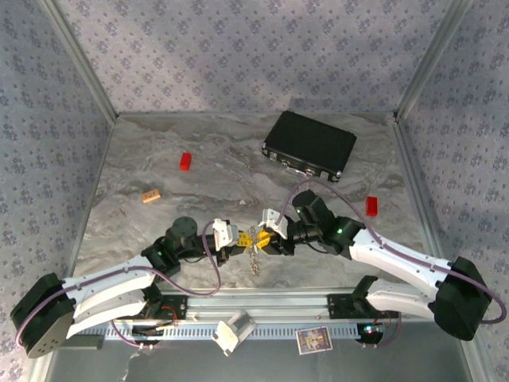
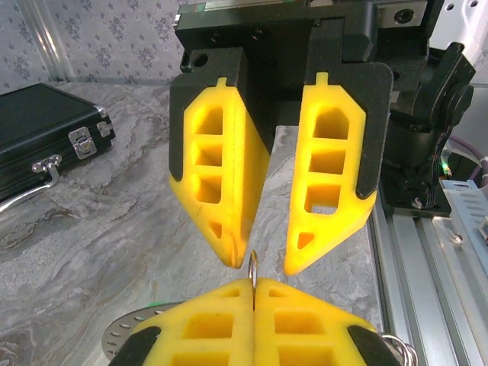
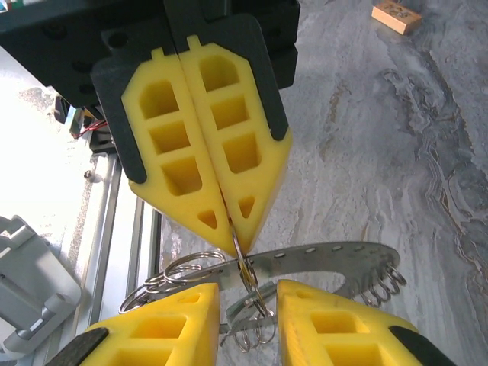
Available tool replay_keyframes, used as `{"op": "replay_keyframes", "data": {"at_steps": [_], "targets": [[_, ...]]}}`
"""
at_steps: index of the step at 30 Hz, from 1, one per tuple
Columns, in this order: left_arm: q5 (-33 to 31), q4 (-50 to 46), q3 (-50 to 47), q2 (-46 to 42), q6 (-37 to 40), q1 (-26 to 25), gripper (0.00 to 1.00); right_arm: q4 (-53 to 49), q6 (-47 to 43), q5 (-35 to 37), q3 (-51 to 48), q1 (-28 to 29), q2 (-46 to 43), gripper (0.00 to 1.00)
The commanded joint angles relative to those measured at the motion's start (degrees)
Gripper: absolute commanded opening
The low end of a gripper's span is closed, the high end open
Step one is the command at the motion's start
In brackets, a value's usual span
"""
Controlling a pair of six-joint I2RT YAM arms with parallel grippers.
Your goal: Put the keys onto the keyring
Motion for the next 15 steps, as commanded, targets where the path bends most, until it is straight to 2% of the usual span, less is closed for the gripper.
{"op": "replay_keyframes", "data": {"at_steps": [1,10,15], "targets": [[1.06,3.99,0.25,-0.81,-0.76,-0.34,0.00,1.93,0.29,-1.72,-0.04,0.41,0.76,0.25],[0.98,4.26,-0.11,-0.69,-0.80,-0.32,0.00,2.66,0.82,-2.11,-0.10,0.57,1.68,0.14],[0.95,4.26,-0.10,-0.71,-0.79,-0.33,0.00,3.06,0.82,-2.01,-0.14,0.67,1.68,0.14]]}}
